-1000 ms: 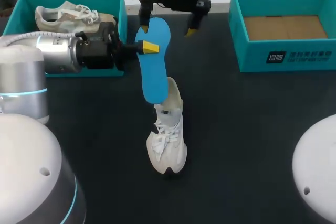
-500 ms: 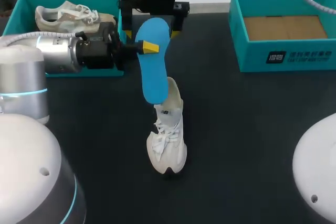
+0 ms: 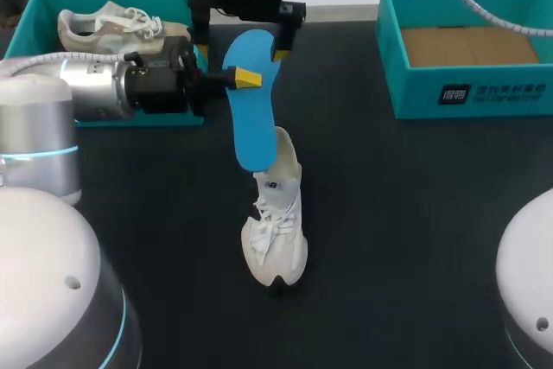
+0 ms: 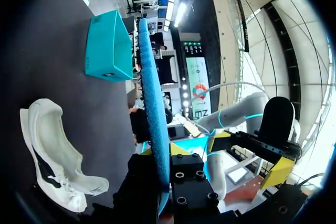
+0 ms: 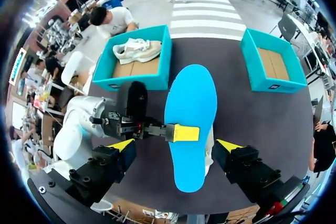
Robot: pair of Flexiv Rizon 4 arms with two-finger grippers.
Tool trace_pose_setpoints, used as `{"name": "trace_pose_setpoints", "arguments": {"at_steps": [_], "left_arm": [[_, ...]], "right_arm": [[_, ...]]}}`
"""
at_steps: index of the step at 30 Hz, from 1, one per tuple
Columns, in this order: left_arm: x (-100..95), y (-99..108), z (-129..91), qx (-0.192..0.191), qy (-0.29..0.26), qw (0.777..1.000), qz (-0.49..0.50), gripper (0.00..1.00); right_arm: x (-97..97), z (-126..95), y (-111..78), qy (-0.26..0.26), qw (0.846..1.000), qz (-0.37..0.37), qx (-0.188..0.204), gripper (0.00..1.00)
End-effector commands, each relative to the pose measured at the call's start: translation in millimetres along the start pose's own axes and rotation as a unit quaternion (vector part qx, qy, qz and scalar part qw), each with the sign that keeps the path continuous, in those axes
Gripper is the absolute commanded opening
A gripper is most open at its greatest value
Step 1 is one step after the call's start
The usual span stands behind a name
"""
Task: Take the shoe out of the shoebox, open the shoe tongue, remove and reinsert the insole, then place the shoe into the shoebox
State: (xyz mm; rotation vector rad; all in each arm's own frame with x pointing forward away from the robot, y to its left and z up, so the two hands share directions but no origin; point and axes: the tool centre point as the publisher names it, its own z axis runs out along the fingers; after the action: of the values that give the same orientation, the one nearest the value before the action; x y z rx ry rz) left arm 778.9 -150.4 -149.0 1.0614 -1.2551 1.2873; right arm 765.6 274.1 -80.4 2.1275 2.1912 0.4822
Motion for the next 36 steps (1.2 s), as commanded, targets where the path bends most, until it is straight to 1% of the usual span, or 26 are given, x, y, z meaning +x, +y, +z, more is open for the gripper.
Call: {"name": "trace_pose_setpoints", "arguments": {"at_steps": [1, 4, 7, 9, 11, 12, 13, 14, 15, 16, 20, 23, 24, 26, 28, 29, 32, 34, 35, 36], "left_arm": [[-0.1, 1, 0, 0.001, -0.001, 1.000, 0.000, 0.00], [-0.1, 1, 0, 0.001, -0.001, 1.000, 0.000, 0.00], [-0.1, 1, 0, 0.001, -0.001, 1.000, 0.000, 0.00], [-0.1, 1, 0, 0.001, -0.001, 1.000, 0.000, 0.00], [-0.1, 1, 0, 0.001, -0.001, 1.000, 0.000, 0.00], [-0.1, 1, 0, 0.001, -0.001, 1.000, 0.000, 0.00], [-0.1, 1, 0, 0.001, -0.001, 1.000, 0.000, 0.00], [-0.1, 1, 0, 0.001, -0.001, 1.000, 0.000, 0.00], [-0.1, 1, 0, 0.001, -0.001, 1.000, 0.000, 0.00], [-0.1, 1, 0, 0.001, -0.001, 1.000, 0.000, 0.00], [-0.1, 1, 0, 0.001, -0.001, 1.000, 0.000, 0.00], [-0.1, 1, 0, 0.001, -0.001, 1.000, 0.000, 0.00], [-0.1, 1, 0, 0.001, -0.001, 1.000, 0.000, 0.00], [-0.1, 1, 0, 0.001, -0.001, 1.000, 0.000, 0.00], [-0.1, 1, 0, 0.001, -0.001, 1.000, 0.000, 0.00], [-0.1, 1, 0, 0.001, -0.001, 1.000, 0.000, 0.00], [-0.1, 1, 0, 0.001, -0.001, 1.000, 0.000, 0.00], [-0.1, 1, 0, 0.001, -0.001, 1.000, 0.000, 0.00], [-0.1, 1, 0, 0.001, -0.001, 1.000, 0.000, 0.00], [-0.1, 1, 0, 0.001, -0.001, 1.000, 0.000, 0.00]], "right_arm": [[-42.1, -1, -4.2, 0.209, 0.977, 0.030, -0.020, 1.00], [-52.9, -6, -2.5, 0.248, 0.968, 0.034, -0.023, 1.00], [-59.3, -9, 0.5, 0.319, 0.947, 0.023, -0.012, 1.00], [-65.0, -9, 2.6, 0.342, 0.940, 0.011, -0.002, 1.00], [-69.7, -9, 5.1, 0.394, 0.919, 0.007, -0.009, 1.00], [-71.5, -9, 6.0, 0.399, 0.917, 0.006, -0.008, 1.00], [-73.4, -8, 6.9, 0.421, 0.907, 0.007, -0.014, 1.00], [-74.8, -8, 7.3, 0.433, 0.901, 0.006, -0.012, 1.00], [-76.6, -8, 7.5, 0.434, 0.901, 0.006, -0.011, 1.00], [-78.3, -7, 7.4, 0.445, 0.896, 0.007, -0.010, 1.00], [-84.3, -2, 4.8, 0.488, 0.873, 0.006, -0.011, 1.00], [-89.0, 3, 1.8, 0.525, 0.851, 0.006, -0.016, 1.00], [-91.3, 5, 0.7, 0.530, 0.848, 0.005, -0.012, 1.00], [-93.7, 7, -1.0, 0.555, 0.832, -0.001, -0.005, 1.00], [-94.4, 9, -1.8, 0.568, 0.823, -0.015, 0.009, 1.00], [-94.2, 9, -1.9, 0.578, 0.816, -0.016, 0.013, 1.00], [-93.5, 13, -1.0, 0.594, 0.804, -0.020, 0.018, 1.00], [-93.8, 18, -0.8, 0.603, 0.797, -0.023, 0.024, 1.00], [-93.9, 21, -0.9, 0.603, 0.797, -0.024, 0.030, 1.00], [-93.9, 24, -1.3, 0.610, 0.791, -0.026, 0.032, 1.00]]}}
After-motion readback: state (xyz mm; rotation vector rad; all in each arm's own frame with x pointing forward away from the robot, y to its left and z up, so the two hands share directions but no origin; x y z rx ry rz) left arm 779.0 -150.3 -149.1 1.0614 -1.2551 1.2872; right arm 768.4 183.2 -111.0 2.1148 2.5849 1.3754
